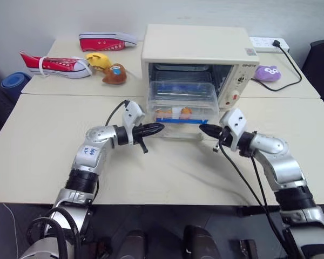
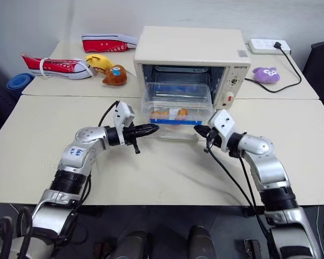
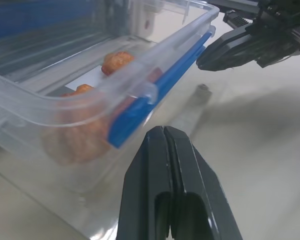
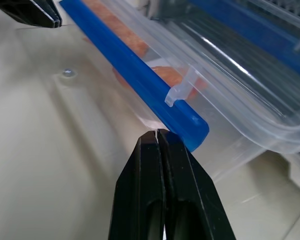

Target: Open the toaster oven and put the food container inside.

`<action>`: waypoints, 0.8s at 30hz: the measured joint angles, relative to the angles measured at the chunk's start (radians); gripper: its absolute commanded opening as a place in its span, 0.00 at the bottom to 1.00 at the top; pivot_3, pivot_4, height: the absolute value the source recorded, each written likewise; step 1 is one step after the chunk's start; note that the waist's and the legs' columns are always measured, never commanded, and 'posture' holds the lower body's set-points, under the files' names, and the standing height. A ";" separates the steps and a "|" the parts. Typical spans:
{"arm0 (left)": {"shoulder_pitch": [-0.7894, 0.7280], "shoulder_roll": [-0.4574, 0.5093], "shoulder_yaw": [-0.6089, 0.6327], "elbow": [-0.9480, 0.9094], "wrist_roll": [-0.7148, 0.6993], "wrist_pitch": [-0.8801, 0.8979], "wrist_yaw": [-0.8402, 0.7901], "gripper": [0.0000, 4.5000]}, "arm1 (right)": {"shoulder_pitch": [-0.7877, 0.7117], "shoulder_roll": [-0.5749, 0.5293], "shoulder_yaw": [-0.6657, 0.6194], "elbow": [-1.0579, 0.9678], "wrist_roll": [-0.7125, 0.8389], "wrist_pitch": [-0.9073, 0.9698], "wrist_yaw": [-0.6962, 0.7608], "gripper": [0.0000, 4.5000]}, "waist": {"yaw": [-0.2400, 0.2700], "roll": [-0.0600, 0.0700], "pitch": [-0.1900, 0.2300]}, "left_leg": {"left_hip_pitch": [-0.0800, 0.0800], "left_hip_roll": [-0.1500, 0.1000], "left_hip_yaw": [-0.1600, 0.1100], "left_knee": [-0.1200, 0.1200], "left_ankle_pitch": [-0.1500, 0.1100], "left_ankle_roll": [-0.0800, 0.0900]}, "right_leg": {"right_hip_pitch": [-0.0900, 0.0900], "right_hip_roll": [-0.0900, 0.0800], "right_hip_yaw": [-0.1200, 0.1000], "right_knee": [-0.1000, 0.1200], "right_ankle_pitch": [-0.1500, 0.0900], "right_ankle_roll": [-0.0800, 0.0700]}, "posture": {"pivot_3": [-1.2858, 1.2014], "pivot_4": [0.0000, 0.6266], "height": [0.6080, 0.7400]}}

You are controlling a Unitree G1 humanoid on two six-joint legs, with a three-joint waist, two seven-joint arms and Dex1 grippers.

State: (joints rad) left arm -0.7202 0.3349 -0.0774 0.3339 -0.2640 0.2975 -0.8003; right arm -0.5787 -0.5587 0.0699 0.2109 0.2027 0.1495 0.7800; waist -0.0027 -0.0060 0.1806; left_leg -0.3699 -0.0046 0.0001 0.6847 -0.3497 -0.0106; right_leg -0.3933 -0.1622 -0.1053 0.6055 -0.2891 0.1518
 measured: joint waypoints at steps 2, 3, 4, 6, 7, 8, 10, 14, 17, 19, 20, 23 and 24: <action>-0.043 -0.037 0.010 0.068 0.020 -0.034 0.059 0.00 | -0.060 0.022 0.000 0.092 -0.023 -0.033 -0.009 0.01 | -0.001 0.000 0.000 | 0.000 0.000 0.000 0.000 0.000 0.000 | 0.000 0.000 0.000 0.000 0.000 0.000 | 0.52 0.24 1.00; -0.063 -0.054 0.023 0.102 0.027 -0.056 0.088 0.00 | -0.087 0.034 0.000 0.137 -0.030 -0.055 -0.011 0.01 | -0.002 0.000 0.000 | 0.000 0.000 0.000 0.000 0.000 0.000 | 0.000 0.000 0.000 0.000 0.000 0.000 | 0.52 0.24 1.00; -0.085 -0.069 0.039 0.140 0.031 -0.076 0.120 0.00 | -0.115 0.047 0.000 0.182 -0.039 -0.076 -0.016 0.01 | -0.003 0.000 0.000 | 0.000 0.000 0.000 0.000 0.000 0.000 | 0.000 0.000 0.000 0.000 0.000 0.000 | 0.52 0.24 1.00; -0.132 -0.096 0.071 0.218 0.037 -0.113 0.184 0.00 | -0.166 0.074 0.000 0.270 -0.058 -0.122 -0.027 0.01 | -0.004 0.000 0.000 | 0.000 0.000 0.000 0.000 0.000 0.000 | 0.000 0.000 0.000 0.000 0.000 0.000 | 0.52 0.24 1.00; -0.151 -0.102 0.081 0.249 0.039 -0.131 0.205 0.00 | -0.187 0.086 0.000 0.309 -0.066 -0.144 -0.030 0.01 | -0.005 0.000 0.000 | 0.000 0.000 0.000 0.000 0.000 0.000 | 0.000 0.000 -0.001 0.000 0.000 0.000 | 0.52 0.24 1.00; -0.172 -0.106 0.089 0.285 0.042 -0.147 0.224 0.00 | -0.209 0.096 0.000 0.348 -0.071 -0.165 -0.035 0.01 | -0.005 0.000 0.000 | 0.000 0.000 0.000 0.000 0.000 0.000 | 0.000 0.000 -0.001 0.000 0.000 0.000 | 0.52 0.24 1.00; -0.204 -0.117 0.107 0.345 0.048 -0.180 0.254 0.00 | -0.246 0.109 0.000 0.419 -0.093 -0.207 -0.044 0.01 | -0.006 0.000 0.000 | 0.000 0.000 0.000 0.000 0.000 0.000 | 0.000 0.000 -0.001 0.000 0.000 0.000 | 0.52 0.24 1.00; -0.270 -0.141 0.138 0.464 0.055 -0.236 0.318 0.00 | -0.340 0.136 -0.002 0.585 -0.133 -0.287 -0.100 0.01 | -0.010 0.000 0.000 | -0.001 0.000 -0.001 -0.001 0.000 0.000 | 0.000 0.000 -0.001 0.000 0.000 0.000 | 0.52 0.24 1.00; -0.293 -0.157 0.141 0.506 0.060 -0.275 0.327 0.00 | -0.397 0.139 -0.012 0.681 -0.150 -0.337 -0.144 0.01 | -0.016 0.000 0.000 | -0.001 0.000 -0.001 -0.001 0.000 0.000 | 0.000 0.000 -0.002 -0.001 0.000 0.000 | 0.52 0.24 1.00; -0.284 -0.157 0.141 0.503 0.060 -0.283 0.324 0.00 | -0.410 0.139 -0.021 0.705 -0.154 -0.353 -0.154 0.01 | -0.025 0.000 0.000 | -0.001 0.000 -0.001 -0.002 0.000 0.000 | 0.000 -0.001 -0.003 -0.001 0.000 0.000 | 0.52 0.24 1.00; -0.267 -0.153 0.143 0.487 0.060 -0.284 0.313 0.00 | -0.409 0.139 -0.031 0.707 -0.152 -0.358 -0.147 0.01 | -0.028 0.000 0.000 | -0.001 0.000 -0.001 -0.002 0.000 0.000 | -0.001 -0.001 -0.003 0.000 0.000 0.000 | 0.52 0.24 1.00; -0.159 -0.117 0.138 0.368 0.056 -0.239 0.266 0.00 | -0.356 0.123 -0.039 0.632 -0.121 -0.336 -0.058 0.01 | -0.038 0.000 0.000 | 0.000 0.001 -0.001 -0.003 0.000 0.000 | -0.001 -0.001 -0.005 0.000 0.000 0.000 | 0.52 0.24 1.00; -0.103 -0.097 0.135 0.300 0.050 -0.201 0.244 0.00 | -0.307 0.109 -0.041 0.566 -0.099 -0.306 -0.015 0.01 | -0.041 0.000 0.000 | -0.001 0.001 -0.001 -0.003 0.000 0.000 | -0.002 -0.001 -0.005 0.000 0.000 0.000 | 0.52 0.24 1.00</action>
State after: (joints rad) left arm -0.8235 0.2376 0.0581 0.6343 -0.2143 0.0967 -0.5567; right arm -0.8858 -0.4501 0.0286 0.7766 0.1035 -0.1570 0.7646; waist -0.0433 -0.0056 0.1805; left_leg -0.3705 -0.0037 -0.0008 0.6815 -0.3496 -0.0107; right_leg -0.3952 -0.1628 -0.1100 0.6056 -0.2891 0.1519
